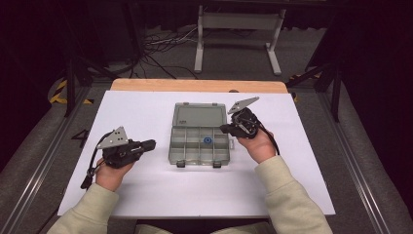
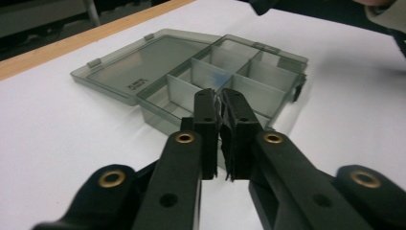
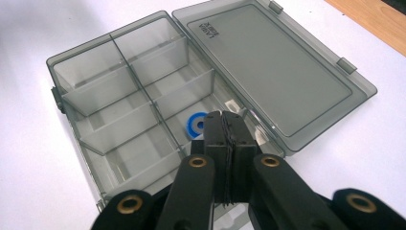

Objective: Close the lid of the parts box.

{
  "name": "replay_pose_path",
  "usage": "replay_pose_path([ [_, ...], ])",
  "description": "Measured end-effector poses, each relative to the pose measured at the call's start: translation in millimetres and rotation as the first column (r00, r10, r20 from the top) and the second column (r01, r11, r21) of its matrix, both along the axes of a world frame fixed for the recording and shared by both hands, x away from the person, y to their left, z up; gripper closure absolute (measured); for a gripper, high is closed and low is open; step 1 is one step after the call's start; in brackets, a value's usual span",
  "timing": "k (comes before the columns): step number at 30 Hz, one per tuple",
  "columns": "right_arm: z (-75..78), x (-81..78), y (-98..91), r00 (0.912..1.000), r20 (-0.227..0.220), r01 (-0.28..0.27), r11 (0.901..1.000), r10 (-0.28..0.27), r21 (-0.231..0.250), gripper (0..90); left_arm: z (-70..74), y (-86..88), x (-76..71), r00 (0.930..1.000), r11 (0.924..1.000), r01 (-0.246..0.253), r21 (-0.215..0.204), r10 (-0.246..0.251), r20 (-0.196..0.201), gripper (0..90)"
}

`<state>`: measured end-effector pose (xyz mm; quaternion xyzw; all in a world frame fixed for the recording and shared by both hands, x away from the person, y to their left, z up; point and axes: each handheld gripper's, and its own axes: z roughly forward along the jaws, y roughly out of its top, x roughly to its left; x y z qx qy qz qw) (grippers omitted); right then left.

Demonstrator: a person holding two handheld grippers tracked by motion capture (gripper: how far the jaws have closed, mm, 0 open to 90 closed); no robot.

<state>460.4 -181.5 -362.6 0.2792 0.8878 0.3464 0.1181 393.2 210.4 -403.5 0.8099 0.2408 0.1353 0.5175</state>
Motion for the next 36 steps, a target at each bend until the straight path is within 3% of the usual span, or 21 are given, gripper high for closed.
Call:
replay_pose_path([
  [8,2.7,8.7,-11.3,0.9997,-0.004,0.025,0.9997,-0.025,0.008,90.0,7.6,-9.1,20.9,0.9993,0.9989,-0.020,0.043,0.021,-0.030,89.6],
  [13,2.2,16.5,-17.5,0.9988,-0.012,0.048,0.9986,-0.048,0.023,90.0,8.3,-23.8,41.3,0.9922,0.9945,-0.062,0.084,0.071,-0.103,89.7],
  [20,2.3,25.4,-20.9,0.9977,-0.012,0.067,0.9975,-0.067,0.023,90.0,8.1,-32.8,61.2,0.9832,0.9915,-0.091,0.093,0.105,-0.150,89.6],
  [24,2.0,31.1,-21.0,0.9973,-0.012,0.073,0.9971,-0.073,0.020,90.0,8.1,-35.6,70.4,0.9797,0.9920,-0.099,0.079,0.111,-0.167,89.2],
  [28,0.5,35.8,-21.2,0.9960,-0.017,0.088,0.9959,-0.087,0.023,90.0,7.4,-38.0,76.6,0.9776,0.9893,-0.112,0.094,0.126,-0.168,89.1],
  [36,-5.9,45.3,-22.2,0.9938,-0.026,0.108,0.9939,-0.108,0.021,90.0,-0.3,-42.9,94.6,0.9567,0.9716,-0.184,0.149,0.212,-0.200,89.6],
])
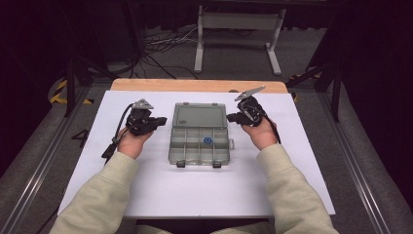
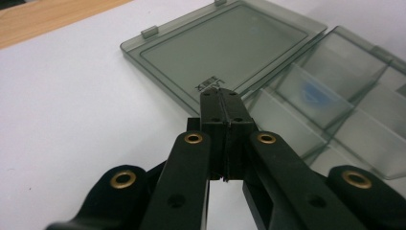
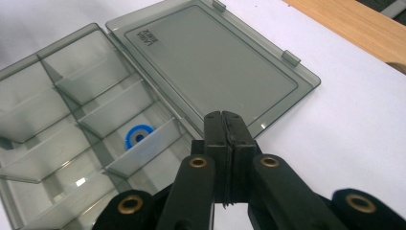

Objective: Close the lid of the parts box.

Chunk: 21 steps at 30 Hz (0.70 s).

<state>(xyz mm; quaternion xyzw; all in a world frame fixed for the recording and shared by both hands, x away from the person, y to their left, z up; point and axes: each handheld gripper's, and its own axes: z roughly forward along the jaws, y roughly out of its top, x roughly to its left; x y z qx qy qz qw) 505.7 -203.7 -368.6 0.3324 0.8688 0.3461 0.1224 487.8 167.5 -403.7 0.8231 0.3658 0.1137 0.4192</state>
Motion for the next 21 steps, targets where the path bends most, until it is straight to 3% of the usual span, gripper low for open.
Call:
replay_pose_path([
  [11,-1.5,9.1,1.4,0.9999,0.002,0.017,0.9996,-0.017,-0.024,90.0,-2.7,-4.7,11.4,0.9996,0.9993,-0.022,0.030,0.022,-0.016,89.6],
  [15,-1.4,14.5,4.6,0.9999,0.003,0.013,0.9990,-0.013,-0.042,90.0,-5.0,-6.6,18.7,0.9996,0.9980,-0.017,0.061,0.019,-0.023,89.6],
  [21,-11.1,22.5,5.6,0.9997,-0.020,0.013,0.9980,-0.014,-0.062,90.0,-10.1,-8.4,27.9,0.9990,0.9967,-0.017,0.080,0.020,-0.039,89.6],
])
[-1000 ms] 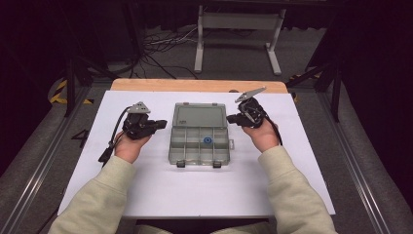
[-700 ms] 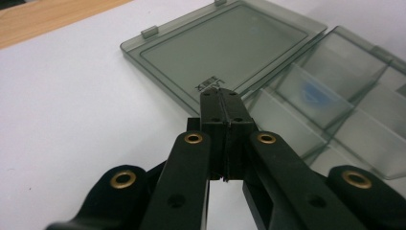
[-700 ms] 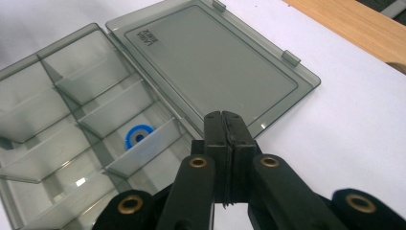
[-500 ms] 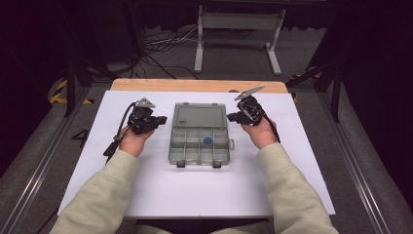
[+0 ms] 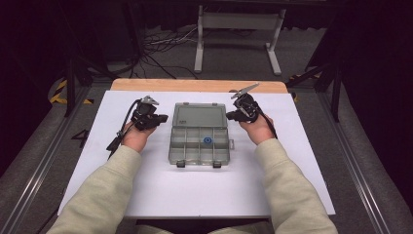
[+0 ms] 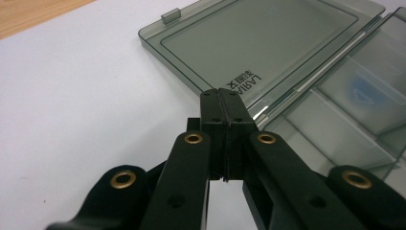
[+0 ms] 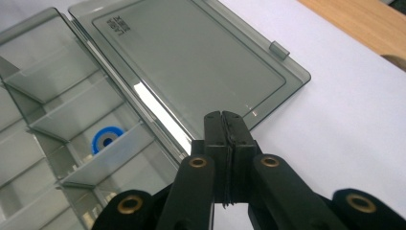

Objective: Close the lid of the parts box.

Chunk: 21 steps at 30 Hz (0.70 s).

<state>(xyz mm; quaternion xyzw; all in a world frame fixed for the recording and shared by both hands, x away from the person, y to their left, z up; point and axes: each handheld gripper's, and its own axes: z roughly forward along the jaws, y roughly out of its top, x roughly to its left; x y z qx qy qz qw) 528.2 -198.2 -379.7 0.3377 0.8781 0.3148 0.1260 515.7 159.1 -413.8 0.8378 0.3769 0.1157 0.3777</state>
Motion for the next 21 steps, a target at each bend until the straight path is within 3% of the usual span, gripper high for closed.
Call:
replay_pose_path([
  [8,-11.1,10.6,-0.7,0.9995,-0.030,0.012,0.9993,-0.013,-0.036,90.0,-10.4,-3.8,11.2,0.9998,0.9998,0.007,0.018,-0.007,-0.016,89.6],
  [12,-17.0,14.3,-2.3,0.9987,-0.048,0.016,0.9988,-0.018,-0.046,90.0,-16.1,-3.7,14.8,0.9990,0.9997,0.002,0.026,-0.001,-0.044,89.6],
  [18,-26.3,19.2,-3.4,0.9970,-0.072,0.024,0.9974,-0.029,-0.068,90.0,-19.0,-5.9,17.1,0.9989,0.9968,0.015,0.079,-0.012,-0.045,89.6],
  [21,-29.3,20.6,-4.1,0.9961,-0.083,0.023,0.9970,-0.029,-0.073,90.0,-21.8,-7.4,17.7,0.9979,0.9957,0.018,0.090,-0.012,-0.064,89.6],
])
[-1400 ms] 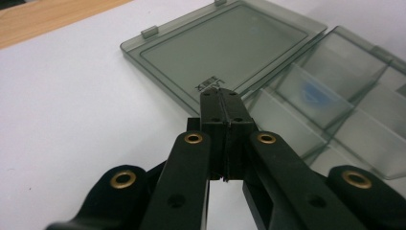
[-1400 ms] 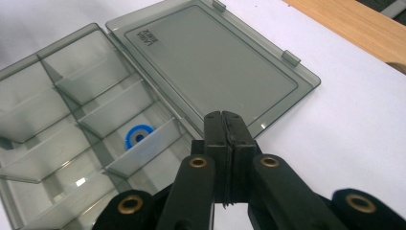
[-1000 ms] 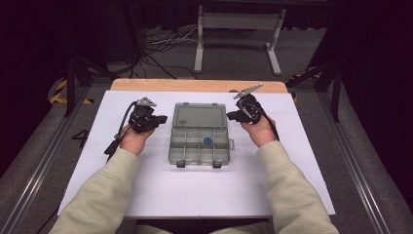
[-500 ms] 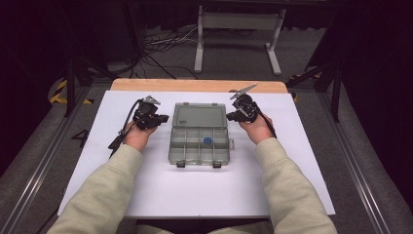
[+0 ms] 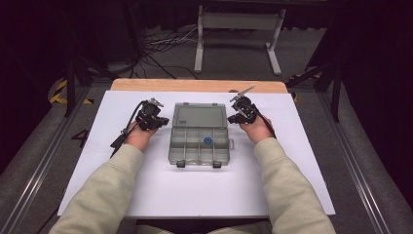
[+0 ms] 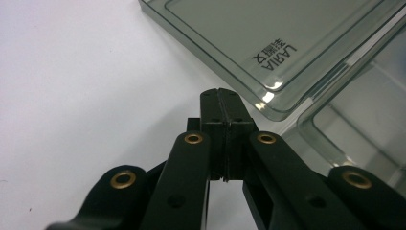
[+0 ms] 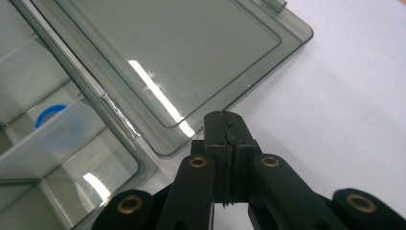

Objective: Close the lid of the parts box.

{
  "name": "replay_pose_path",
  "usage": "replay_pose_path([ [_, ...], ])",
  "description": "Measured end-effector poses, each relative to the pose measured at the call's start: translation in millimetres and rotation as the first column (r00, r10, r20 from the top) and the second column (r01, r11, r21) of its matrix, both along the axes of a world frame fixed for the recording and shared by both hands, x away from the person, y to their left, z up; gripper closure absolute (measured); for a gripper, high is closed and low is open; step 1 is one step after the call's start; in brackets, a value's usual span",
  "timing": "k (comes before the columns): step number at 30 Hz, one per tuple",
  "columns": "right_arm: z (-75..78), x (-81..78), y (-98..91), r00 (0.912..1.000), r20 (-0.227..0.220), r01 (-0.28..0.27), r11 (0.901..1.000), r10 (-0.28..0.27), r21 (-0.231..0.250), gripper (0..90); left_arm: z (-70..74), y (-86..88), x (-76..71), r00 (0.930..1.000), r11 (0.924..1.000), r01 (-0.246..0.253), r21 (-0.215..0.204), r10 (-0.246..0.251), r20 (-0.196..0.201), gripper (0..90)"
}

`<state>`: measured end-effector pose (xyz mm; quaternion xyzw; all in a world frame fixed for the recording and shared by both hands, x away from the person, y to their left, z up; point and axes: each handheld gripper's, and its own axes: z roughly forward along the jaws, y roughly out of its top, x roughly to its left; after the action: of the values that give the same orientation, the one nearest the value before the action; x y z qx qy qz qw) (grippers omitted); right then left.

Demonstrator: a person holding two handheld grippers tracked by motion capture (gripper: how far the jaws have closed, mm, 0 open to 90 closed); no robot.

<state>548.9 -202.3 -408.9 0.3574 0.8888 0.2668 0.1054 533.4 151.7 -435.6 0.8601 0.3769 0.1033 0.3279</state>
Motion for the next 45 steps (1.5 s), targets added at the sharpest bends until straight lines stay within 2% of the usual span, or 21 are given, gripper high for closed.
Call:
replay_pose_path([
  [5,-6.3,1.8,-0.3,0.9997,-0.025,0.007,0.9999,-0.007,-0.015,90.0,-3.8,-0.4,2.6,0.9998,0.9996,0.017,0.021,-0.017,-0.010,89.6],
  [7,-7.7,2.2,0.1,0.9995,-0.030,0.005,0.9999,-0.006,-0.016,90.0,-5.1,-1.1,2.7,0.9996,0.9998,0.014,0.013,-0.014,-0.027,89.6],
  [10,-9.5,2.7,0.5,0.9995,-0.032,0.004,0.9998,-0.005,-0.018,90.0,-7.0,-1.0,4.2,0.9996,0.9996,0.013,0.024,-0.013,-0.025,89.5],
  [16,-14.4,4.4,0.5,0.9988,-0.047,0.009,0.9995,-0.011,-0.029,90.0,-11.2,-3.1,4.8,0.9984,0.9997,0.012,0.023,-0.011,-0.055,89.5],
  [31,-20.7,6.4,1.7,0.9980,-0.062,0.009,0.9996,-0.011,-0.028,90.0,-12.7,-7.6,5.7,0.9987,0.9995,0.027,0.013,-0.026,-0.044,89.5],
  [35,-21.2,7.3,1.8,0.9982,-0.058,0.012,0.9996,-0.014,-0.025,90.0,-13.0,-11.0,6.0,0.9990,0.9995,0.027,0.016,-0.026,-0.037,89.6],
  [38,-21.5,7.6,1.8,0.9984,-0.055,0.016,0.9996,-0.017,-0.022,90.0,-13.6,-10.5,6.6,0.9988,0.9998,0.020,0.002,-0.020,-0.044,89.6],
  [45,-22.0,9.0,3.5,0.9987,-0.044,0.023,0.9995,-0.024,-0.022,90.0,-13.5,-12.3,7.8,0.9993,0.9998,0.016,0.009,-0.016,-0.035,89.6],
])
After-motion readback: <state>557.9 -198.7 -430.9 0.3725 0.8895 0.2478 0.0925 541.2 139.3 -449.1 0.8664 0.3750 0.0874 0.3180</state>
